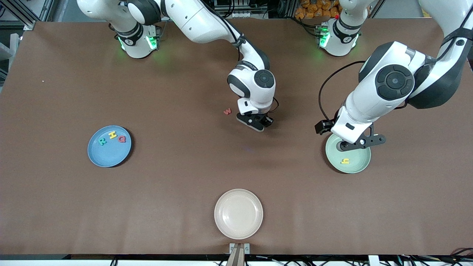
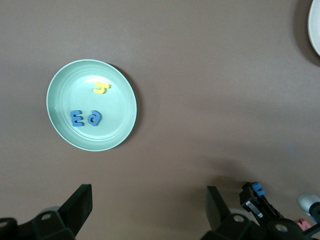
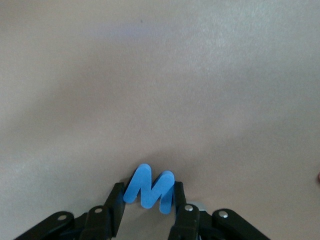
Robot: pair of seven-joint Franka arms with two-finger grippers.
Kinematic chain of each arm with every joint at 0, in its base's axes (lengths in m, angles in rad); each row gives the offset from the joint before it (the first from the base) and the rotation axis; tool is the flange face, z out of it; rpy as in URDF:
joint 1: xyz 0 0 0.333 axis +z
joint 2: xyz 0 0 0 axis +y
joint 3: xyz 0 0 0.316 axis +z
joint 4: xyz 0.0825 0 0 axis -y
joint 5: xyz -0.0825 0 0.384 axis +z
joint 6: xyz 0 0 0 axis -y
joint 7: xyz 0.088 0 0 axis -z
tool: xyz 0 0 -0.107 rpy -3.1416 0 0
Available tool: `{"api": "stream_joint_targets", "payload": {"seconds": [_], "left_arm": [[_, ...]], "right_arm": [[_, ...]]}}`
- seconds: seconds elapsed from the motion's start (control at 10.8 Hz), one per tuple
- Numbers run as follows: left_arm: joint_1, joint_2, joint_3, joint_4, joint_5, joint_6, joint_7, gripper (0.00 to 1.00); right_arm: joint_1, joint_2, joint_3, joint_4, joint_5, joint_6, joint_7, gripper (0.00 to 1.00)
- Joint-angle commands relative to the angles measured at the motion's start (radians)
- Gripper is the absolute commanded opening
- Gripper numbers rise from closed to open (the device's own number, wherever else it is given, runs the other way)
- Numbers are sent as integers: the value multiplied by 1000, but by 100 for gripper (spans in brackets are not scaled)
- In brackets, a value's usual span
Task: Sort uppercase to blue plate, lowercase to green plate
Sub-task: 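Carry the M to the blue plate while the left gripper reaches the m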
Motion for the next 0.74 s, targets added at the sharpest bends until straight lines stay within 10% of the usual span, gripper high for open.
{"api": "stream_joint_targets", "payload": {"seconds": [0.0, 0.65], "left_arm": [[8, -10, -3, 11, -49, -15, -19, 100], [10, -16, -6, 31, -161, -17, -36, 100]], "right_arm": [[-27, -3, 16, 29, -15, -37, -22, 26], [-113, -69, 28, 27, 5, -172, -252, 26]]}}
